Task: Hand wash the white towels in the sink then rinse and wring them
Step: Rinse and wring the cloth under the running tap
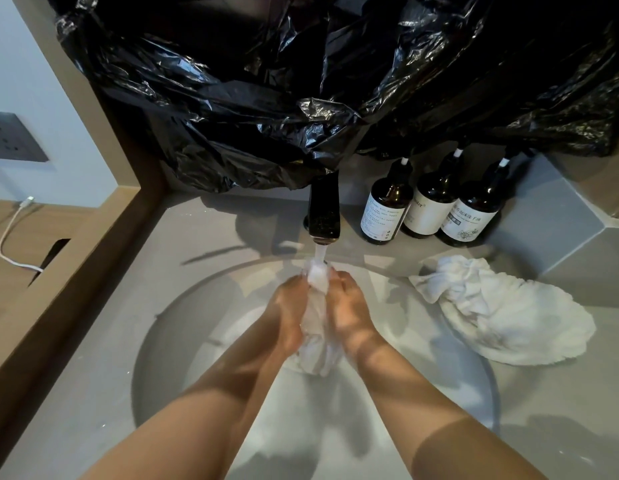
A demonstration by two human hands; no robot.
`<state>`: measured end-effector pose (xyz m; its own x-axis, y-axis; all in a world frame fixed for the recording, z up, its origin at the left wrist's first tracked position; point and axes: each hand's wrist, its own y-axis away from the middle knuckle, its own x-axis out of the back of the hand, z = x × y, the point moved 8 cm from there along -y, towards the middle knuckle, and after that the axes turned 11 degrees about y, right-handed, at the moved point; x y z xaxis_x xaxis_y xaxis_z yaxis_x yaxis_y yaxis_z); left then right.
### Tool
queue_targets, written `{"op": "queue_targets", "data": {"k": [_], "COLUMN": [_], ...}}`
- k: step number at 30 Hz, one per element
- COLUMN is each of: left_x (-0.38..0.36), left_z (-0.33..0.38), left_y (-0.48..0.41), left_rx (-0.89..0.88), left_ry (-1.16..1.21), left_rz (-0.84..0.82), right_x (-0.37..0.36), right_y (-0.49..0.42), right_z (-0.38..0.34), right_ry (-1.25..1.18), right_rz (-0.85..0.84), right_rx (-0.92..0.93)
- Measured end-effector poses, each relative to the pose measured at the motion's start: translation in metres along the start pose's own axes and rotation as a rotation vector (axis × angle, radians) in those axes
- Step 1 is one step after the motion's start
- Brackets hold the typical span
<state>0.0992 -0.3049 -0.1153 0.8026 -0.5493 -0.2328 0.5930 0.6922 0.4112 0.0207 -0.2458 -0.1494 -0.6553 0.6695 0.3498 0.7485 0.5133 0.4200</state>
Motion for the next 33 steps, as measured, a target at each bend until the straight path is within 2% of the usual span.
{"op": "queue_targets", "data": {"k": [2, 4, 6, 8, 11, 14, 17, 21, 23, 25, 27, 29, 33], "left_x": [0.001, 0.005, 0.010, 0.017, 0.028, 0.021, 0.009, 0.005, 0.004, 0.000, -0.004, -0.005, 0.000], "left_z": [0.001, 0.010, 0.018, 0.021, 0.028, 0.027, 0.026, 0.035, 0.030, 0.018, 0.007, 0.007, 0.027], "left_y": [-0.004, -0.007, -0.011, -0.019, -0.023, -0.024, -0.014, -0.012, -0.015, -0.013, -0.008, -0.006, -0.008], "left_rx": [0.007, -0.137, -0.242, -0.229, -0.158, -0.181, -0.202, -0.264, -0.165, 0.017, 0.131, 0.100, -0.150], "left_ry": [-0.148, -0.383, -0.623, -0.890, -1.126, -1.348, -1.310, -1.026, -0.680, -0.319, -0.143, -0.219, -0.805], "left_rz": [-0.010, 0.021, 0.101, 0.182, 0.208, 0.189, 0.080, 0.001, -0.041, -0.120, -0.231, -0.301, -0.305], "right_x": [0.009, 0.012, 0.008, 0.002, 0.000, 0.000, -0.006, 0.012, 0.023, 0.028, 0.032, 0.036, 0.045], "right_y": [-0.011, -0.018, -0.018, 0.005, 0.017, 0.023, 0.025, 0.020, 0.024, 0.028, 0.034, 0.032, 0.029], "right_z": [0.011, 0.016, 0.016, -0.003, -0.008, -0.011, -0.006, -0.012, -0.021, -0.026, -0.028, -0.025, -0.028], "right_ry": [-0.061, 0.068, 0.097, 0.054, 0.006, 0.024, 0.049, 0.106, 0.087, -0.098, -0.277, -0.187, 0.041], "right_rz": [0.038, 0.043, 0.016, -0.083, -0.284, -0.347, -0.352, -0.221, -0.204, -0.272, -0.308, -0.250, -0.055], "right_rx": [-0.056, -0.042, -0.044, -0.015, 0.004, 0.070, 0.035, 0.085, 0.113, 0.108, 0.093, 0.128, 0.232]}}
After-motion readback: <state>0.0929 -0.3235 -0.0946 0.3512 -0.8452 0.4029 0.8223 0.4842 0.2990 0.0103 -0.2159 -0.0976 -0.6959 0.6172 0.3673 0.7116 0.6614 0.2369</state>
